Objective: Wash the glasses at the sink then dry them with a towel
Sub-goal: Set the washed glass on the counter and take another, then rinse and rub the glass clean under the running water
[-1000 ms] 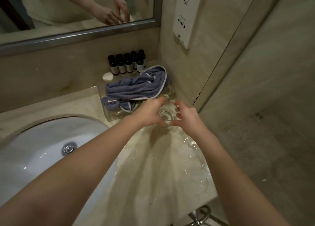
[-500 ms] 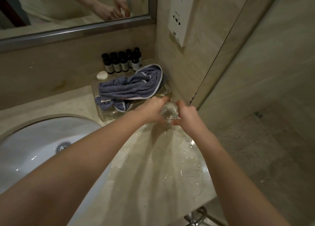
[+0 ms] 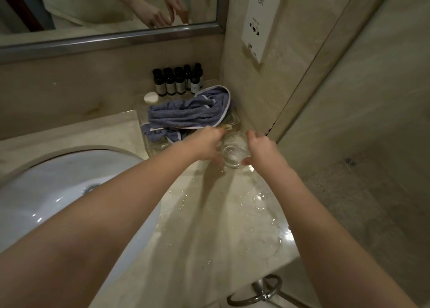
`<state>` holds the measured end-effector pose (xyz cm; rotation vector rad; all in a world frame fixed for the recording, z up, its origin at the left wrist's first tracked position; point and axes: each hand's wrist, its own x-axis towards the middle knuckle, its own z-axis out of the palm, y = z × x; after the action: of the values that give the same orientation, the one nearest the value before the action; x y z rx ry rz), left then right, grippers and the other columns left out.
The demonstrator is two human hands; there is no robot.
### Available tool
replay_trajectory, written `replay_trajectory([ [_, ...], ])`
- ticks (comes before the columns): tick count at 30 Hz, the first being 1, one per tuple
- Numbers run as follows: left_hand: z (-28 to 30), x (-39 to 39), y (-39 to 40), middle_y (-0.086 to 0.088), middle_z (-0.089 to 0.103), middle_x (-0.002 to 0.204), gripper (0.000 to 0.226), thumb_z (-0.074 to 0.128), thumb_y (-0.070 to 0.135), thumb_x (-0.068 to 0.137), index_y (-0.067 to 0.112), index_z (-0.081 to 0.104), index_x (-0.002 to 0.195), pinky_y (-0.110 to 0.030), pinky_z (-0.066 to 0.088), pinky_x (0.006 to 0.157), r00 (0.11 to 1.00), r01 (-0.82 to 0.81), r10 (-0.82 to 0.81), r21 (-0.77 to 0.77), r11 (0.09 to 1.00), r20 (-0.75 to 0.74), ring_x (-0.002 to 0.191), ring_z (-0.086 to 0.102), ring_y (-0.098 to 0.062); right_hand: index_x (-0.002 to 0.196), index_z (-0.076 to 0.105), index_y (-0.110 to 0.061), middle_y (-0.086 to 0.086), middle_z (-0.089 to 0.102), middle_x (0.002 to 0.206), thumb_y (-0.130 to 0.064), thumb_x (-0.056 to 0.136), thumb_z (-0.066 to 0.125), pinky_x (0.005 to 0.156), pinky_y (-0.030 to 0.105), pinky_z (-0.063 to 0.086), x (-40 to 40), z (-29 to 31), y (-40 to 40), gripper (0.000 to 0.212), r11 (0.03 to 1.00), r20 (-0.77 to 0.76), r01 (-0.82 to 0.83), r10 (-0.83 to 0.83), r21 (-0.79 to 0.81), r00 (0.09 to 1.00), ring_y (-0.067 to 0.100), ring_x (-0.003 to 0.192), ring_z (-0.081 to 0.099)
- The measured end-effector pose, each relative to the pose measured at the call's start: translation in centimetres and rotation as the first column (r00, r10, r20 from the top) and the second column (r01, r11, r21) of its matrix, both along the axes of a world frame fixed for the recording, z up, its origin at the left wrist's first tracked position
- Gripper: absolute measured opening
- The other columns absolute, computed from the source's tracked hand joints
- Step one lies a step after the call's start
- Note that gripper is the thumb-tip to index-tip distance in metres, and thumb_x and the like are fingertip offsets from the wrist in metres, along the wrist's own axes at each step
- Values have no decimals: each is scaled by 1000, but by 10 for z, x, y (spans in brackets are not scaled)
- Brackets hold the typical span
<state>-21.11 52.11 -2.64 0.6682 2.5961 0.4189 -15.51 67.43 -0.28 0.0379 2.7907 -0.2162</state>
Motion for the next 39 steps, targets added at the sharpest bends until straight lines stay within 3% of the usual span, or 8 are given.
replay_trajectory([
  [7, 36, 26, -101, -3, 58, 122, 75, 87, 30, 68, 15, 53, 133, -32, 48, 85, 999, 17, -10, -180, 984, 41, 108, 55, -23, 135, 43, -8, 17, 54, 129, -21, 74, 81, 92, 41, 47, 6, 27, -95, 73, 943, 39, -331, 331, 10, 943, 34, 115, 54],
  [10, 43, 46, -175, -4, 58, 125, 73, 87, 26, 68, 16, 53, 131, -34, 49, 90, 993, -77, 94, -220, 973, 67, 109, 56, -23, 139, 40, -9, 16, 51, 135, -18, 75, 81, 94, 41, 47, 12, 32, -165, 76, 900, 63, -435, 433, 13, 899, 33, 121, 51],
  [15, 51, 99, -323, -1, 57, 125, 75, 87, 26, 67, 20, 51, 132, -29, 46, 78, 950, -259, 294, -265, 929, 101, 97, 53, -18, 139, 41, -11, 15, 52, 130, -15, 77, 79, 87, 38, 49, 34, 38, -298, 73, 831, 87, -557, 554, 2, 828, 32, 113, 55],
  [19, 56, 150, -434, -2, 57, 126, 73, 87, 24, 69, 17, 52, 133, -28, 46, 81, 908, -366, 409, -305, 879, 91, 99, 55, -21, 140, 39, -11, 14, 50, 130, -11, 78, 77, 88, 37, 48, 61, 37, -404, 73, 760, 77, -649, 650, -32, 756, 33, 112, 54],
  [24, 55, 210, -543, 0, 60, 116, 73, 89, 25, 62, 17, 56, 127, -32, 51, 80, 846, -488, 530, -309, 816, 64, 96, 57, -19, 139, 40, -7, 16, 50, 132, -9, 81, 75, 93, 40, 46, 101, 32, -511, 68, 661, 98, -747, 749, -68, 655, 34, 117, 51],
  [32, 31, 259, -591, -1, 55, 123, 76, 85, 26, 69, 17, 49, 136, -36, 49, 94, 806, -539, 577, -238, 808, 134, 110, 55, -21, 138, 40, -8, 16, 52, 124, -13, 78, 77, 89, 41, 50, 142, 4, -580, 71, 600, 65, -800, 800, -32, 597, 34, 111, 55],
  [36, 25, 256, -585, 2, 48, 99, 79, 85, 35, 68, 15, 48, 134, -41, 52, 87, 809, -566, 582, -164, 808, 75, 97, 55, -21, 138, 35, -9, 15, 54, 120, -14, 79, 77, 82, 40, 50, 141, -3, -578, 73, 627, 28, -779, 779, -10, 626, 34, 107, 57],
  [39, 25, 251, -583, 1, 47, 104, 78, 84, 42, 67, 14, 49, 131, -40, 51, 87, 818, -567, 576, -163, 807, 7, 102, 54, -22, 142, 32, -13, 15, 54, 121, -15, 78, 78, 85, 42, 51, 136, -6, -577, 79, 632, 28, -775, 775, -28, 631, 34, 107, 56],
])
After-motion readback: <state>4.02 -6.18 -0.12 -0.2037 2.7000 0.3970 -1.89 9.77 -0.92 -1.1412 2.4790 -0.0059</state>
